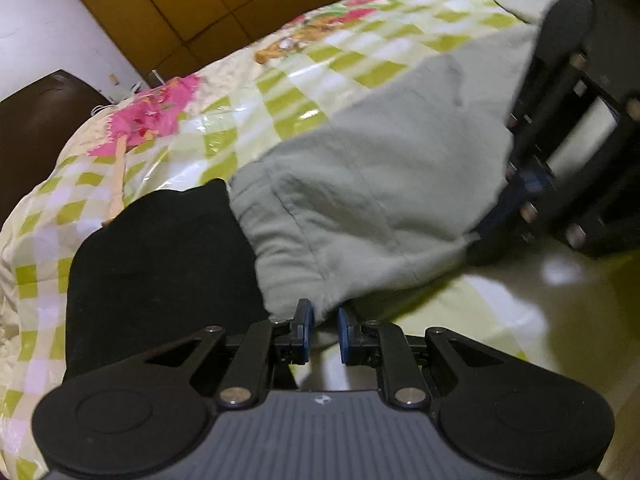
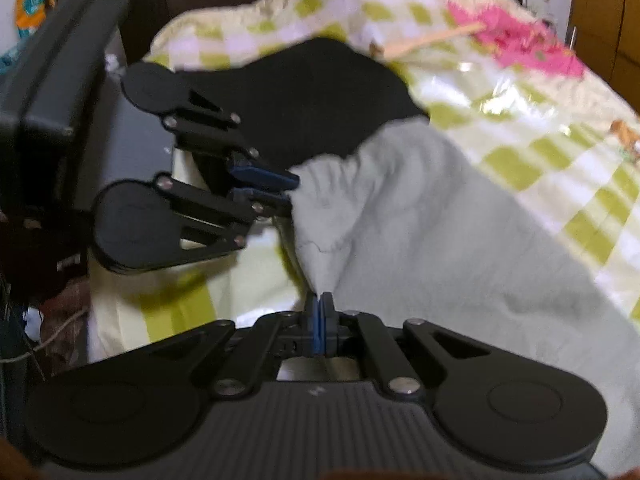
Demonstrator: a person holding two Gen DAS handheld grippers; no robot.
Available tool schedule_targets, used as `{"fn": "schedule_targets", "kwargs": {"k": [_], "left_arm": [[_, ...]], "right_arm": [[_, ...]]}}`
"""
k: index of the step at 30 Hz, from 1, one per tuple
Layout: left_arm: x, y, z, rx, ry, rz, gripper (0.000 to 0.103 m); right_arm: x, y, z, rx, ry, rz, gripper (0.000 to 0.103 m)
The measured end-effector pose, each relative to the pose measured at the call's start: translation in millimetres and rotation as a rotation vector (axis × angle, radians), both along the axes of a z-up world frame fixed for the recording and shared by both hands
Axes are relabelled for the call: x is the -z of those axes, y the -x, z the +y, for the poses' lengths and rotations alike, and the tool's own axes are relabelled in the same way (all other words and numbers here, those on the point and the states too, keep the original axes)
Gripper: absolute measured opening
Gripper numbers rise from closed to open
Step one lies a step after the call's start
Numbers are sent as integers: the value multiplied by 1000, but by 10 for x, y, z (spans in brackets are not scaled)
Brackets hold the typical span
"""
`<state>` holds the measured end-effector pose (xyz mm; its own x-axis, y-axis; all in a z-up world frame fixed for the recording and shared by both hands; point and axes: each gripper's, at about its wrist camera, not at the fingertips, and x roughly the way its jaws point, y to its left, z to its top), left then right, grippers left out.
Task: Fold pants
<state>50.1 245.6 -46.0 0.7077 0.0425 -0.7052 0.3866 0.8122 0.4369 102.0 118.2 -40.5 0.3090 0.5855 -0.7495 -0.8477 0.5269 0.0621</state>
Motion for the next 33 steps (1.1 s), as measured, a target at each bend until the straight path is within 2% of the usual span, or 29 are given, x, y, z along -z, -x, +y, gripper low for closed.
{"fn": "schedule_targets", "kwargs": {"k": [3,9,15,16,17,19,20,21,22,24,27,29,30,31,33], "left_arm": [[-33,3,35,-17,9,11,30],[-237,115,30,-35,18,3,30],[-508,156,-441,47,65,-40,31],[-533,144,-545,66,70,-45,31],[-553,122,-647,80,90,-49,31],[-600,28,-845,91,198,-27,32],[-604,-34,-953,102,253,-10,33],[-600,-97,-1095,115,300,2,33],[-586,-153,-1237,132,335,15,34],[-538,-280,-1561,184,375,39,34],[-469,-483,-2000,242,382,74,36],[-428,-626,-2222,257,392,108,39],[-400,-701,-2317,260,402,132,40],[-370,-752,-2390,258,408,152,41],[-311,-853,-2517,253,410,189,42]], "right_arm": [[4,-11,-18,-6,-4,28,8],[-192,76,-163,16,-74,37,11],[-456,-2,-664,110,-89,26,15],[-527,-93,-946,151,-54,29,16],[-527,-93,-946,151,-54,29,17],[-587,-191,-1249,187,-23,32,21],[-620,-318,-1593,250,21,34,23],[-620,-318,-1593,250,21,34,23],[-611,-460,-1908,305,67,29,23],[-605,-515,-2025,313,97,8,23],[-538,-771,-2371,259,220,-66,24],[-485,-989,-2560,169,309,-126,26],[-428,-1193,-2680,42,365,-163,31],[-428,-1193,-2680,42,365,-163,34],[-351,-1372,-2803,-84,427,-197,43]]}}
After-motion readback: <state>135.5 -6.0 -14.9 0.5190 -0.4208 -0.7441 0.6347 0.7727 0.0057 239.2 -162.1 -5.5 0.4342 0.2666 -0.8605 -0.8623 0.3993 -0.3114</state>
